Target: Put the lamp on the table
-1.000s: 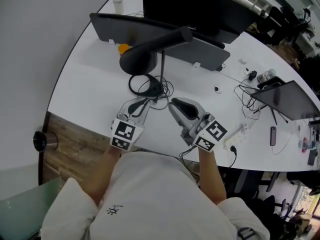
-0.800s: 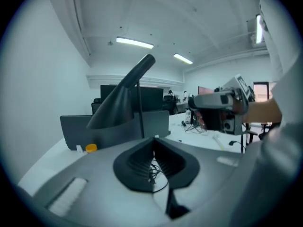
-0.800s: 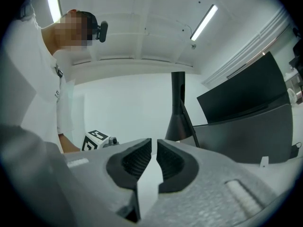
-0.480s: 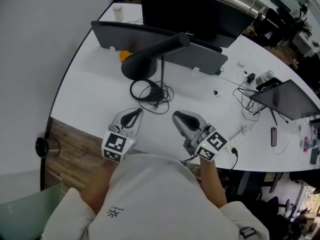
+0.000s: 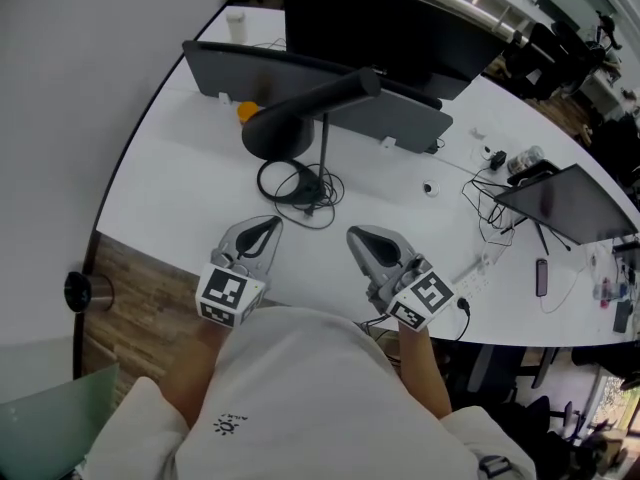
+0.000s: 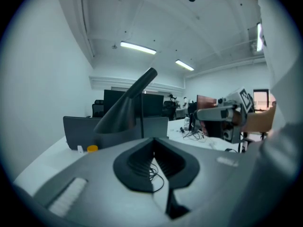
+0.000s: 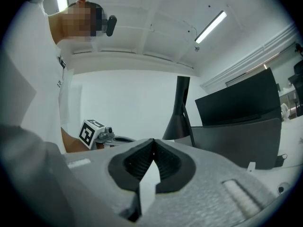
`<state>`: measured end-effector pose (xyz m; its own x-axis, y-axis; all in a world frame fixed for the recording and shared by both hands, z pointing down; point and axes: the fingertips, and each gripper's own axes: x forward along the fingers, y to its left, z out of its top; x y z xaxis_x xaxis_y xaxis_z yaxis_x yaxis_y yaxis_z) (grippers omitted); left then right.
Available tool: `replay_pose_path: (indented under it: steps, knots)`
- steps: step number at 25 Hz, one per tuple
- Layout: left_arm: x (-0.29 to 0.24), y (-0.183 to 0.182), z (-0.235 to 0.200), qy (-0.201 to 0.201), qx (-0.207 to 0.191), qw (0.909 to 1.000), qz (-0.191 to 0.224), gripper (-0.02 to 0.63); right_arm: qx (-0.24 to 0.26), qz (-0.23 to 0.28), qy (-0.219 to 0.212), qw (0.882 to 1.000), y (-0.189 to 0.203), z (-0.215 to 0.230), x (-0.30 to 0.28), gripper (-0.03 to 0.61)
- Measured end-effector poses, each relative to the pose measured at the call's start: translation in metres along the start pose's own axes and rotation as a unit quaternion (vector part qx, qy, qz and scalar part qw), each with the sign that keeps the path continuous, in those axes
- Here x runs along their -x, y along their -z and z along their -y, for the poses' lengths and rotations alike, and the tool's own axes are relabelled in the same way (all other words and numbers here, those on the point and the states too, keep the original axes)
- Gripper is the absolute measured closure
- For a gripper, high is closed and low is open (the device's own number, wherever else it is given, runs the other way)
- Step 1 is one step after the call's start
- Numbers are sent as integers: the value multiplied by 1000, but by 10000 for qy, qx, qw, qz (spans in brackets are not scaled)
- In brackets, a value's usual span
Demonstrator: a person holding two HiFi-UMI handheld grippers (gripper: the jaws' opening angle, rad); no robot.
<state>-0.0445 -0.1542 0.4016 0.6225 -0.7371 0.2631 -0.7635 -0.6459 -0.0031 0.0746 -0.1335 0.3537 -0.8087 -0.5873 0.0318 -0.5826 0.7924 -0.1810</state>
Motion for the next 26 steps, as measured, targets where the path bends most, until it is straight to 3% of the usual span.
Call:
replay_pose_path:
  steps: [4, 12, 26]
  knots:
    - [-4, -2, -2, -56, 122, 9999, 50, 620, 175, -4, 30, 9998, -8, 0, -1, 578]
    - [-3, 2, -7, -74, 291, 9995, 78, 620, 9, 162, -19, 9999, -14, 1, -2, 578]
    - [-8, 8, -6, -82, 232, 9997, -3, 620, -73, 107, 73, 9999, -7, 9, 0, 578]
